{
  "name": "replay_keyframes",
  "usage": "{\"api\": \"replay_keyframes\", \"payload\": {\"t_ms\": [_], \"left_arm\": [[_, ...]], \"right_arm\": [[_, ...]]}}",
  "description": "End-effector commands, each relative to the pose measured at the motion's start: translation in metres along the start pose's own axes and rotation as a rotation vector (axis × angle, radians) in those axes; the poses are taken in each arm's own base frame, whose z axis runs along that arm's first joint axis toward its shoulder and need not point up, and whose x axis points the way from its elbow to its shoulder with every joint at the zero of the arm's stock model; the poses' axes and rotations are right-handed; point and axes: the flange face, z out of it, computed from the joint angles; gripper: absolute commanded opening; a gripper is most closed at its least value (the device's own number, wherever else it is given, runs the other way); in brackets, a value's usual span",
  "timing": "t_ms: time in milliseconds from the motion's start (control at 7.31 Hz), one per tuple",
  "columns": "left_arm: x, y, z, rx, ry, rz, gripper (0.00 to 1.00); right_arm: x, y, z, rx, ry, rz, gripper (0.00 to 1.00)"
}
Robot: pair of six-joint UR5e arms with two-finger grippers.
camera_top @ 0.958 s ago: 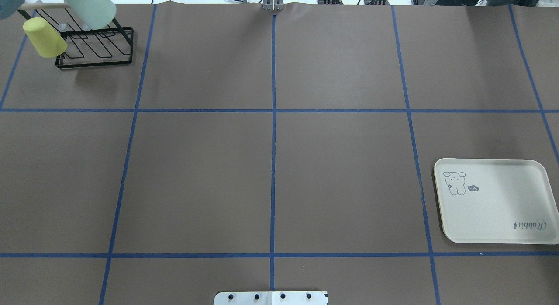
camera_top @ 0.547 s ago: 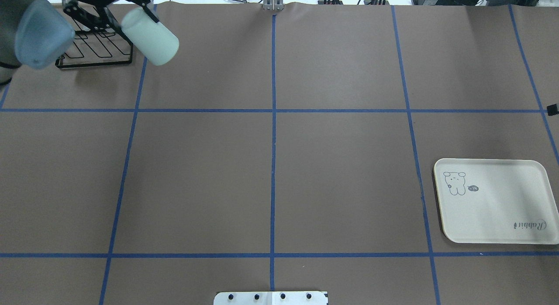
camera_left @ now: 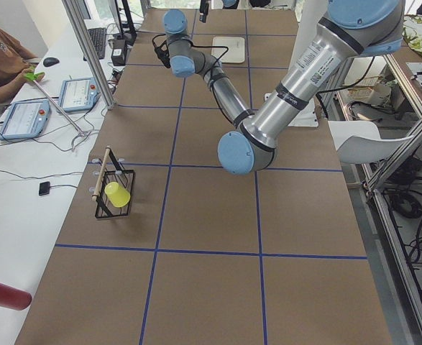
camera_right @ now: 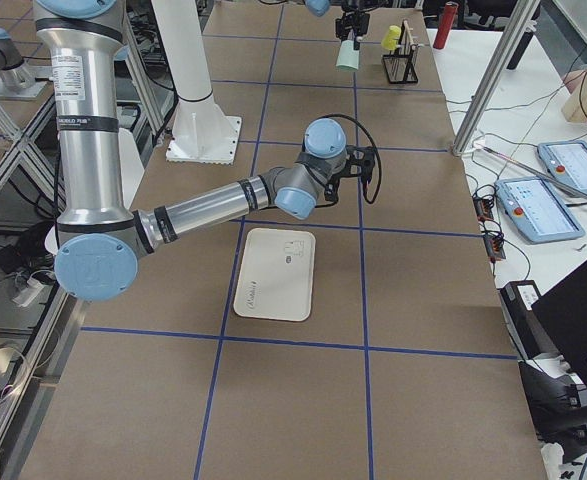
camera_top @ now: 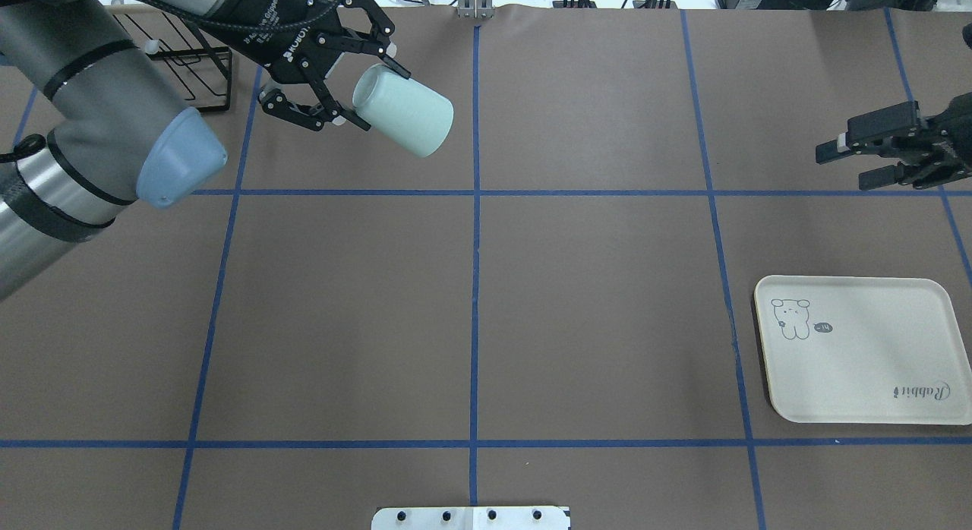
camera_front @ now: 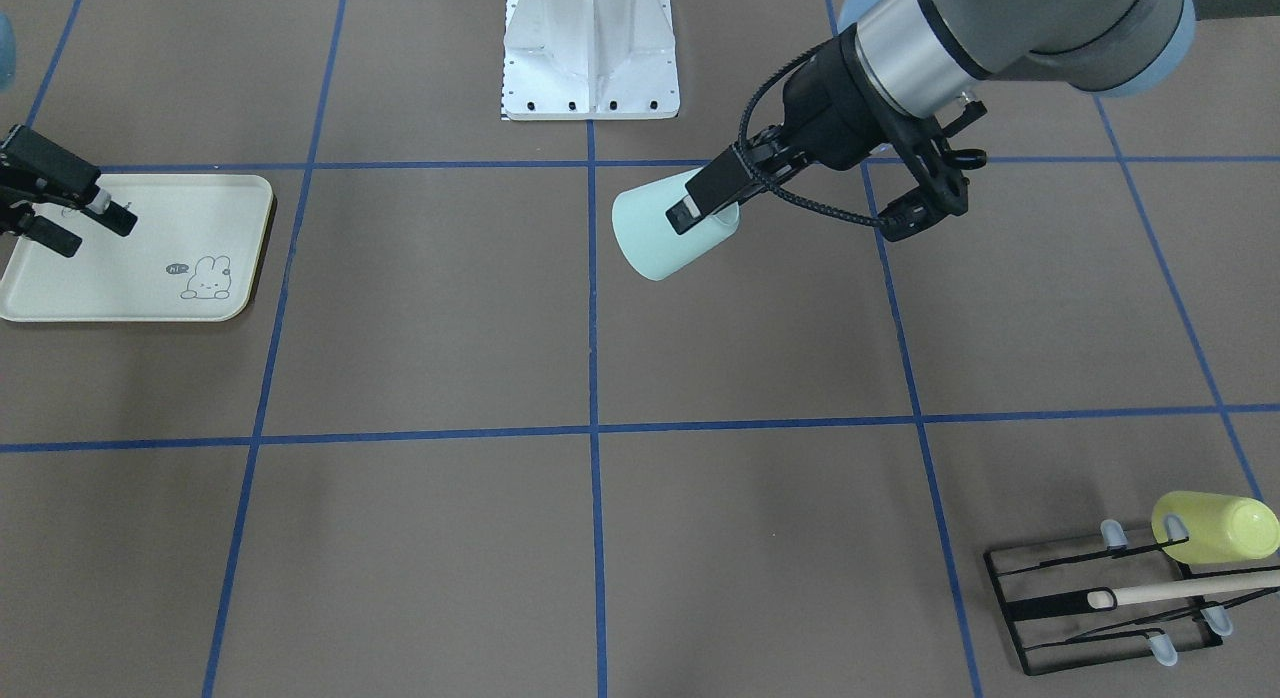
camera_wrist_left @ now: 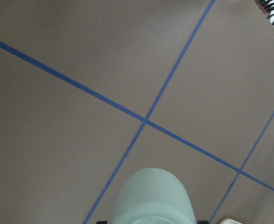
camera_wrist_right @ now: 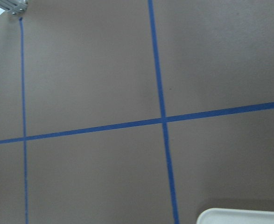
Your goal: Left arm grabs green cup and hands to right arm on tray
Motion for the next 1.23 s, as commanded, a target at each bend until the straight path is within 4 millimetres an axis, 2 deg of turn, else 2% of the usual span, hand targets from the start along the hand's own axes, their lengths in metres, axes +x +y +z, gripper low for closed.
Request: {"api": "replay_keyframes", "payload": {"t_ms": [0,137,411,547,684,958,1095], "left_arm": [[0.001,0.003,0.000,-0.024,0.037,-0.060,0.00],[0.001,0.007,-0.001,-0.040,0.053,-0.092,0.00],[-0.008,0.017,-0.006,-0.123,0.146,-0.090,0.00],[-0.016,0.015,-0.010,-0.150,0.212,-0.115,0.00],[-0.029,0.005,-0.014,-0.167,0.323,-0.149,0.00],[-0.081,-0.025,-0.022,-0.293,0.521,-0.233,0.00],[-0.090,-0.027,-0.021,-0.333,0.547,-0.262,0.00]], "right_arm": [[-0.057,0.015,0.019,-0.045,-0.122,-0.009,1.00],[-0.070,0.025,0.027,-0.053,-0.167,-0.013,1.00],[-0.120,0.033,0.047,-0.082,-0.225,0.072,0.99],[-0.134,0.036,0.049,-0.093,-0.242,0.052,0.98],[-0.151,0.038,0.051,-0.100,-0.262,0.032,0.98],[-0.184,0.039,0.051,-0.096,-0.303,0.092,0.98],[-0.203,0.039,0.052,-0.065,-0.345,0.119,0.98]]}}
